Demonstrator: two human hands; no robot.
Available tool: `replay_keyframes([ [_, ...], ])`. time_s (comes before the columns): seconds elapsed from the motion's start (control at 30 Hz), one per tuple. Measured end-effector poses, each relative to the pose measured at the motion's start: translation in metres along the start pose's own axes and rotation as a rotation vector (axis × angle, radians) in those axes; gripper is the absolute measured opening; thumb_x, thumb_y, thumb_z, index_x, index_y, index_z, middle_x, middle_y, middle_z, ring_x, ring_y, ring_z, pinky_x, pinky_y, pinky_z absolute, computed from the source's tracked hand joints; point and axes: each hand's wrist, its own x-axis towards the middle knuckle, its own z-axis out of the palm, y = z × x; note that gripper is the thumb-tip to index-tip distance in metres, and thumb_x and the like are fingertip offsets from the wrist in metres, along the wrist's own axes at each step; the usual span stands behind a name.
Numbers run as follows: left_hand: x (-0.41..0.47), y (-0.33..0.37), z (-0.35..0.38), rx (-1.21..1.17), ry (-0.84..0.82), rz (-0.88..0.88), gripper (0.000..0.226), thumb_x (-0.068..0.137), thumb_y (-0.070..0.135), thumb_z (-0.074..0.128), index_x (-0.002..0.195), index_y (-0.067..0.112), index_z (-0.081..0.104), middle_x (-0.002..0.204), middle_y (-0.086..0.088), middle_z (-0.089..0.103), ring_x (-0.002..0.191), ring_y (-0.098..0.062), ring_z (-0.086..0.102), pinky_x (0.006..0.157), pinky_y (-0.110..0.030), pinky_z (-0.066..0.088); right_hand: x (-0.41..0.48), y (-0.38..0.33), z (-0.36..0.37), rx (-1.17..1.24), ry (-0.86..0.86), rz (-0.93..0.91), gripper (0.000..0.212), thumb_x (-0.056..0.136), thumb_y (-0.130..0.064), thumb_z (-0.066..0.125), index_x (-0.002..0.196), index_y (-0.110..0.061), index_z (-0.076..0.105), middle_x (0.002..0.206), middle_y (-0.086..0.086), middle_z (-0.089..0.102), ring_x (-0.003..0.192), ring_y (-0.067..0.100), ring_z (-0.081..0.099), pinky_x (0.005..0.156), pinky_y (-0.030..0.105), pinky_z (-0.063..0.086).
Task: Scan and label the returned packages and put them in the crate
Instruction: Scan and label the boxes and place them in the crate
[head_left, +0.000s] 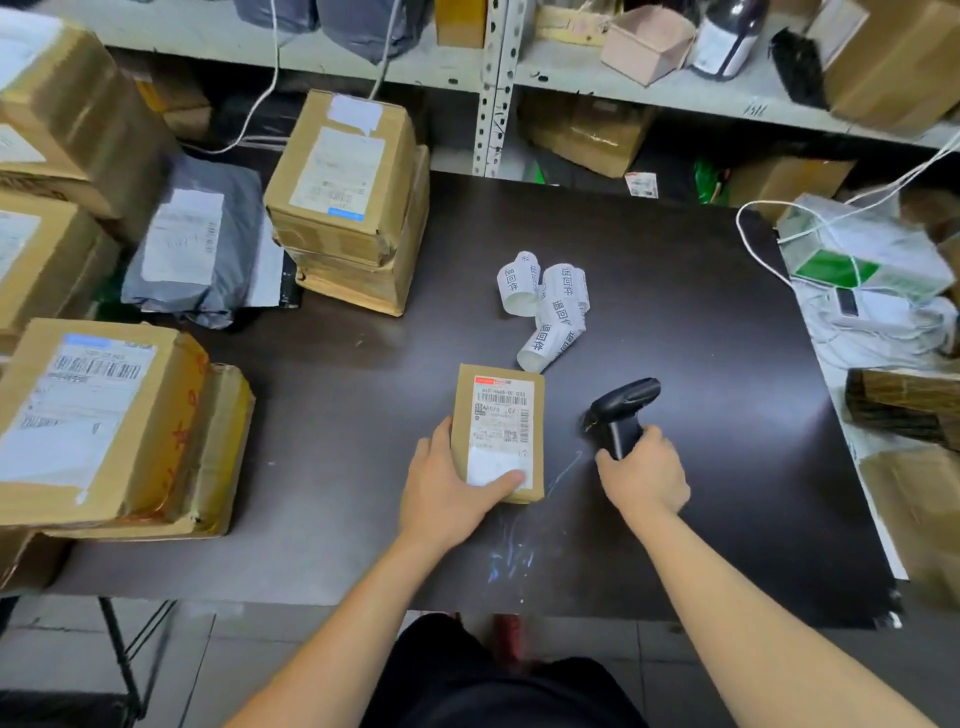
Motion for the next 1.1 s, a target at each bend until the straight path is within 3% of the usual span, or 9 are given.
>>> replay_keyframes([
  [0.07,-0.002,0.0,0.001,-0.006,-0.005,0.013,0.092,0.058,0.061,0.079,0.139,0.037,0.042,0.124,0.019,0.055,0.122,-0.006,0.045,0.097,-0.038,0.047,0.005,-0.005,0.0,-0.048,-0.016,-0.04,0.047,0.085,-0.032,0.073,0.118,-0.01,0.049,0.109,0.014,0.064,0.101,0.039,0.063,0.078,0.042,0.05],
  [0.2,-0.004,0.0,0.002,-0.033,0.013,0.011,0.088,0.06,0.058,0.08,0.138,0.039,0.044,0.121,0.025,0.056,0.119,-0.002,0.043,0.095,-0.03,0.044,0.014,-0.009,-0.009,0.019,-0.105,0.001,0.046,0.088,-0.02,0.066,0.128,-0.01,0.046,0.113,0.017,0.064,0.104,0.04,0.062,0.083,0.044,0.052],
  [0.27,-0.004,0.0,0.002,-0.055,0.025,0.005,0.086,0.059,0.056,0.082,0.136,0.039,0.046,0.119,0.026,0.056,0.118,-0.001,0.044,0.092,-0.027,0.043,0.017,-0.006,-0.021,0.046,-0.137,-0.004,0.039,0.089,-0.017,0.06,0.127,-0.015,0.049,0.107,0.012,0.062,0.097,0.037,0.06,0.077,0.038,0.047],
  [0.4,-0.005,0.001,0.003,-0.06,0.038,0.017,0.077,0.058,0.058,0.08,0.127,0.046,0.049,0.113,0.027,0.06,0.114,0.0,0.046,0.086,-0.026,0.043,0.008,-0.002,-0.055,0.146,-0.209,-0.14,0.01,0.085,-0.023,0.054,0.095,-0.019,0.054,0.089,0.003,0.062,0.071,0.023,0.055,0.065,0.033,0.043],
  [0.57,-0.009,0.003,0.005,-0.045,0.055,0.022,0.073,0.058,0.06,0.079,0.125,0.048,0.052,0.11,0.024,0.063,0.113,-0.004,0.05,0.085,-0.027,0.046,-0.019,-0.002,-0.1,0.321,-0.32,-0.347,0.021,0.083,-0.039,0.068,0.08,-0.019,0.061,0.056,-0.012,0.056,0.039,0.006,0.04,0.039,0.019,0.031],
  [0.63,-0.01,0.004,0.005,-0.039,0.063,0.028,0.072,0.06,0.059,0.08,0.125,0.045,0.053,0.11,0.024,0.064,0.112,-0.006,0.051,0.085,-0.027,0.045,-0.032,-0.003,-0.116,0.284,-0.386,-0.433,0.026,0.085,-0.046,0.069,0.077,-0.023,0.063,0.056,-0.015,0.058,0.04,0.002,0.043,0.039,0.013,0.03],
  [0.7,-0.012,0.005,0.007,-0.041,0.075,0.024,0.069,0.06,0.057,0.081,0.123,0.042,0.056,0.11,0.022,0.066,0.112,-0.009,0.055,0.09,-0.033,0.05,-0.044,-0.006,-0.127,0.305,-0.44,-0.436,0.032,0.086,-0.051,0.067,0.077,-0.021,0.061,0.057,-0.01,0.057,0.045,0.005,0.044,0.048,0.02,0.037],
  [0.87,-0.023,0.016,0.026,-0.006,0.172,-0.054,0.076,0.054,0.069,0.075,0.122,0.041,0.055,0.107,0.012,0.063,0.106,-0.01,0.057,0.087,-0.039,0.053,-0.075,-0.017,-0.137,0.646,-0.591,-0.19,0.02,0.094,-0.024,0.063,0.087,-0.006,0.057,0.058,0.004,0.056,0.042,0.018,0.049,0.042,0.026,0.043],
  [1.1,-0.022,0.018,0.038,0.003,0.172,-0.048,0.075,0.058,0.068,0.075,0.123,0.037,0.053,0.105,0.012,0.063,0.108,-0.012,0.051,0.084,-0.038,0.051,-0.098,-0.023,-0.153,0.605,-0.557,-0.261,0.026,0.091,-0.019,0.058,0.069,-0.009,0.052,0.054,0.005,0.055,0.04,0.02,0.049,0.042,0.027,0.043],
])
